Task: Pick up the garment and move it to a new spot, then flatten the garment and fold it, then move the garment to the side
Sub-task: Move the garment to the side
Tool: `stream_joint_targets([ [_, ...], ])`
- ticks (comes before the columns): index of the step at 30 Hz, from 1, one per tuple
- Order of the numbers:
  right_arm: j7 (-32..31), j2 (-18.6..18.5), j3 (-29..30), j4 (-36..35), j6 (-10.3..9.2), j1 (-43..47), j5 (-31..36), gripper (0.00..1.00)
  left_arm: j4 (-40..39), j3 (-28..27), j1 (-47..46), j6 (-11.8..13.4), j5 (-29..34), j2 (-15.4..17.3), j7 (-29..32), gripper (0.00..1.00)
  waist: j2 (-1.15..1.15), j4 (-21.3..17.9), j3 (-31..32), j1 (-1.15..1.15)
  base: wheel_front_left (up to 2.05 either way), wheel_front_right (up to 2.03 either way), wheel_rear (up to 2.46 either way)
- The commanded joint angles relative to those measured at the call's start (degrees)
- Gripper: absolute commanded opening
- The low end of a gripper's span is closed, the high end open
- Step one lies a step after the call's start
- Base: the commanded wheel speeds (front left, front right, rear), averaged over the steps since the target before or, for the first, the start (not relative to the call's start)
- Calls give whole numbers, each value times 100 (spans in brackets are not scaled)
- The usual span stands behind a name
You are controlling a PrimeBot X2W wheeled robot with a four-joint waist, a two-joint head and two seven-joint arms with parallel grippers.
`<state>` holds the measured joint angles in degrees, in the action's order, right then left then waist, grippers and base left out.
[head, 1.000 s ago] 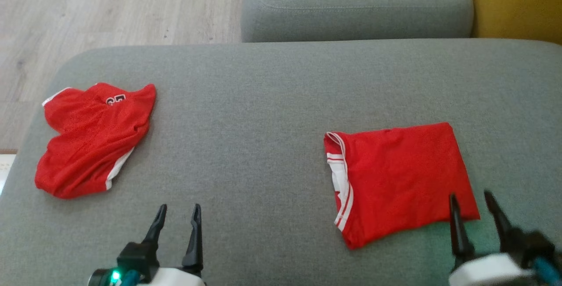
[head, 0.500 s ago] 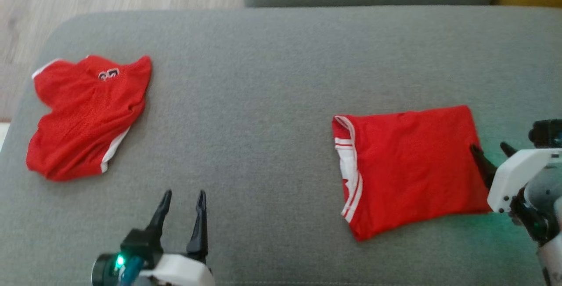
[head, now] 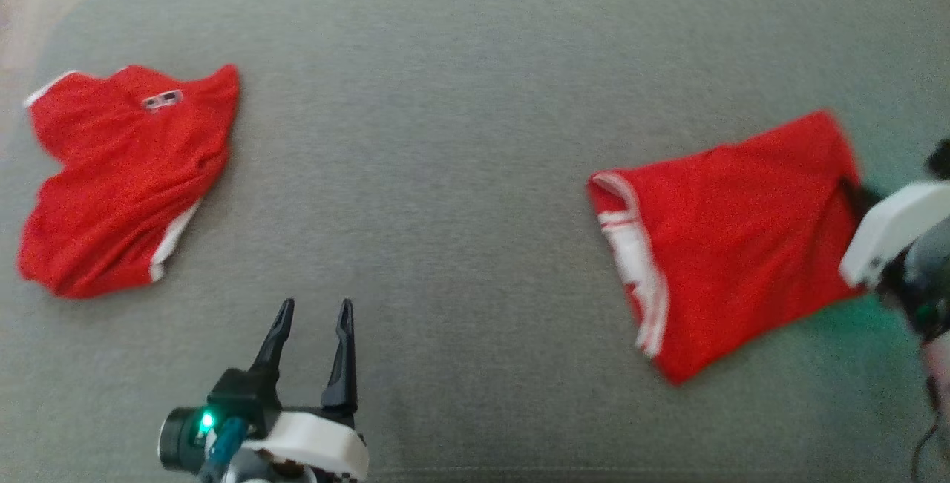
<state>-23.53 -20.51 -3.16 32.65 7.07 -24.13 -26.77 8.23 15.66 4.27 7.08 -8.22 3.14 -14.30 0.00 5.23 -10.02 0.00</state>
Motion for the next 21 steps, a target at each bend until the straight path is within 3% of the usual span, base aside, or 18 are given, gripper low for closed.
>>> stream_joint_targets([
  [1,271,-327,143,-12,42,-513,316,0,-216,-192,-313,-28,25,-26,-70,100,0,-364,-255,0,0,0,0],
  [9,746,-974,981,486,42,-1362,1374,0,-438,-51,-735,-114,153,-26,-70,100,0,-761,-890,0,0,0,0],
  [13,1036,-1286,1768,703,42,-1780,2182,0,-574,-6,-925,-148,264,-26,-70,100,0,-742,-1230,0,0,0,0],
  [18,1405,-1387,2736,944,42,-2170,3175,0,-676,-76,-1016,-154,365,-26,-70,100,0,-622,-1456,0,0,0,0],
  [19,1490,-1365,2852,967,42,-2216,3363,4,-690,-97,-1018,-140,366,-26,-70,100,0,-601,-1474,0,0,0,0],
  [20,1599,-1331,2920,976,42,-2246,3537,96,-698,-118,-1013,-129,359,-26,-70,100,0,-584,-1476,0,0,0,0],
  [21,1671,-1298,3009,1008,42,-2270,3697,100,-700,-137,-1003,-120,353,-26,-70,100,0,-569,-1461,0,0,0,0],
])
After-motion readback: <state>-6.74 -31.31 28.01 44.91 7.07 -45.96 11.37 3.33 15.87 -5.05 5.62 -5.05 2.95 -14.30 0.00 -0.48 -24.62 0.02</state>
